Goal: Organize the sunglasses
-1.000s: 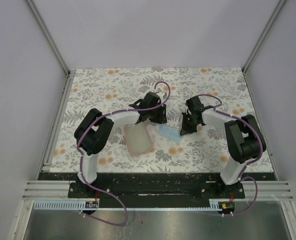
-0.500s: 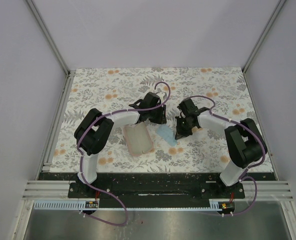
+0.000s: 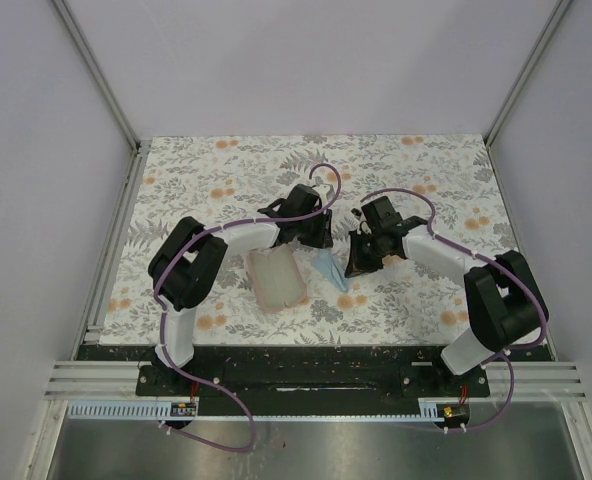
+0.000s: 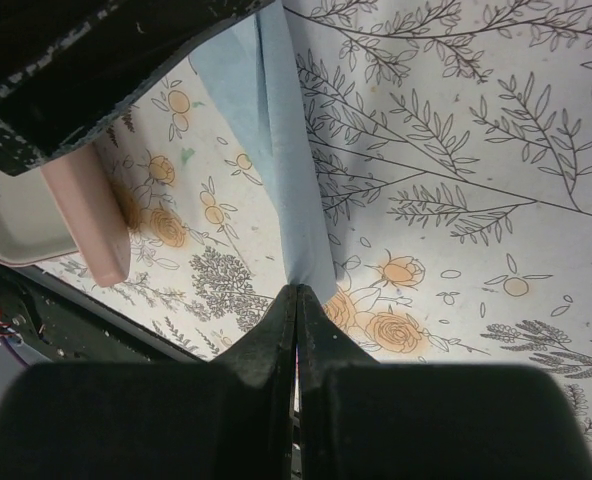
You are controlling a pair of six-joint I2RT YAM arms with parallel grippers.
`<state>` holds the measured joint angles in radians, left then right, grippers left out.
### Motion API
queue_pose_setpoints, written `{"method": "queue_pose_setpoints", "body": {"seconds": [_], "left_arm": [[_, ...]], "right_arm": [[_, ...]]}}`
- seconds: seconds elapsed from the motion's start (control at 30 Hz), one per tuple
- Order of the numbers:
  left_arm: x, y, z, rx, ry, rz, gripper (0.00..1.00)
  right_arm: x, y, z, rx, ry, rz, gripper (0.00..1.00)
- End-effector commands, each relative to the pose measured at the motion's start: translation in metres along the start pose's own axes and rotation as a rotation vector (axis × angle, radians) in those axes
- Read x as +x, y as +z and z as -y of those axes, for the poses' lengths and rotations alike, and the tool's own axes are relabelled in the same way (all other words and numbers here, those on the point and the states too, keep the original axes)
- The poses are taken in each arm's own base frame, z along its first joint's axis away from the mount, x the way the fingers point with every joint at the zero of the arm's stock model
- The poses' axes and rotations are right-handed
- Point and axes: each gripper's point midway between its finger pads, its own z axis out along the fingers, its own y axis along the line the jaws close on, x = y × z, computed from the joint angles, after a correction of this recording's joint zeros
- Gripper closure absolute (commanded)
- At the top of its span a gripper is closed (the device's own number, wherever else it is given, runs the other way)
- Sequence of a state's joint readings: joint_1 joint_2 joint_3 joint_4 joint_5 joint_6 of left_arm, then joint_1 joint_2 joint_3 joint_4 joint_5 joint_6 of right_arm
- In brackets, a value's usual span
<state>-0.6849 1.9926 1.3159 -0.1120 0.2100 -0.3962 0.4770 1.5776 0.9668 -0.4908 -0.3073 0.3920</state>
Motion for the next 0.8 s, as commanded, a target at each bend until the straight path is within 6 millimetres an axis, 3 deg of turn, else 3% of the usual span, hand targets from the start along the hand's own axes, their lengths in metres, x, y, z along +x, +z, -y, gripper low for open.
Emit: {"method": "queue_pose_setpoints", "body": {"seconds": [0.0, 0.13, 0.4, 0.77], "left_arm": [[-0.023, -0.017, 0.016, 0.049, 0.027, 0.066, 0.69], [-0.024, -0.018, 0.016, 0.052, 0.039, 0.067, 0.69], [-0.023, -0.018, 0.016, 0.053, 0.091, 0.051, 0.69], [-0.028, -0.019, 0.011, 0.019, 0.082, 0.054, 0.69]], "right_arm": [[-0.001, -0.005, -0.015, -0.065, -0.041, 0.008, 1.0], [-0.005, -0.007, 0.001, 0.012, 0.003, 0.041, 1.0], [-0.012, -0.008, 0.029, 0.0, 0.113, 0.077, 1.0], [0.003, -0.01, -0.023, -0.132, -0.057, -0.005, 1.0]]}}
